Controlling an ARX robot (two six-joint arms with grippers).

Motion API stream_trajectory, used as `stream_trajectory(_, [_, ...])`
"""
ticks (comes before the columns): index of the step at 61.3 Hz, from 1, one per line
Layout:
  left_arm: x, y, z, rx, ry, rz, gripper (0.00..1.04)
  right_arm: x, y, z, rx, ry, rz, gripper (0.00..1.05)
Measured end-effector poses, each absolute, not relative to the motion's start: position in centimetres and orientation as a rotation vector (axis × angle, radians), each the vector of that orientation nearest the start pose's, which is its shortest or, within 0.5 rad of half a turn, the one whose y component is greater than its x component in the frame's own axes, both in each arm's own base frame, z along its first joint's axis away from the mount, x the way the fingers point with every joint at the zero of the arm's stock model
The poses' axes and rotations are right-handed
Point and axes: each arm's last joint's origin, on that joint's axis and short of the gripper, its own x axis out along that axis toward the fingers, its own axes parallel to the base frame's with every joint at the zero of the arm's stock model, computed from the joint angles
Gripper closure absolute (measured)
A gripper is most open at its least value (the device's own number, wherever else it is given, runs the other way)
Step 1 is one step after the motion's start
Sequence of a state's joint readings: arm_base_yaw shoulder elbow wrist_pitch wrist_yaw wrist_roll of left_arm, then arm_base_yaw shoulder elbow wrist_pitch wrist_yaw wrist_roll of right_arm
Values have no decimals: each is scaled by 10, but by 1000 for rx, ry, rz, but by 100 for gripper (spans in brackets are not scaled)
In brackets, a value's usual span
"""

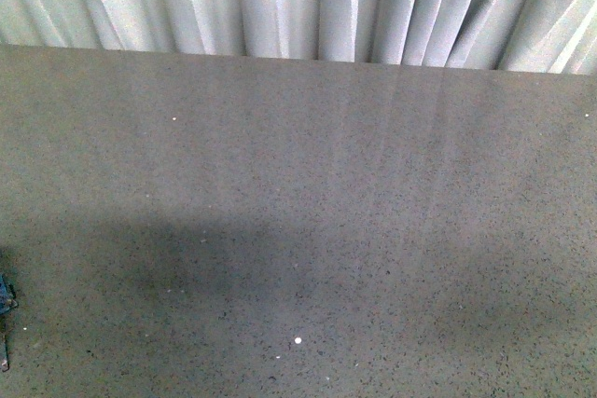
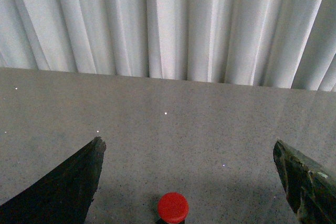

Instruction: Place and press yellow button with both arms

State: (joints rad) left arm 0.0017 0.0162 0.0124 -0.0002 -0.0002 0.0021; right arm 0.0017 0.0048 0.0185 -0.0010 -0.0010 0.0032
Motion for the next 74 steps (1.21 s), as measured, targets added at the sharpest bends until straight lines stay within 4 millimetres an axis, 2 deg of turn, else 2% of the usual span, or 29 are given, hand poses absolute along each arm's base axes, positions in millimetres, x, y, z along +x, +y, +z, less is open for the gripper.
stream_trajectory(50, [98, 0, 166, 1, 4, 2, 9, 97, 0, 169, 3, -12, 3, 9])
stream_trajectory(53, [99, 0, 165, -63, 161, 53, 9, 97, 0, 169, 3, -13, 3, 9])
stream_trajectory(56, [105, 0, 168, -116, 298, 103, 9, 97, 0, 169, 3, -13, 2, 9])
stream_trajectory(58, [117, 0, 169, -148, 359, 133, 9, 97, 0, 169, 3, -13, 3, 9])
stream_trajectory(67, [171, 11, 169, -184, 420, 223, 9, 97, 0, 169, 3, -13, 2, 9])
stream_trajectory(74, [187, 16, 161, -175, 431, 258, 9, 97, 0, 169, 3, -13, 2, 9])
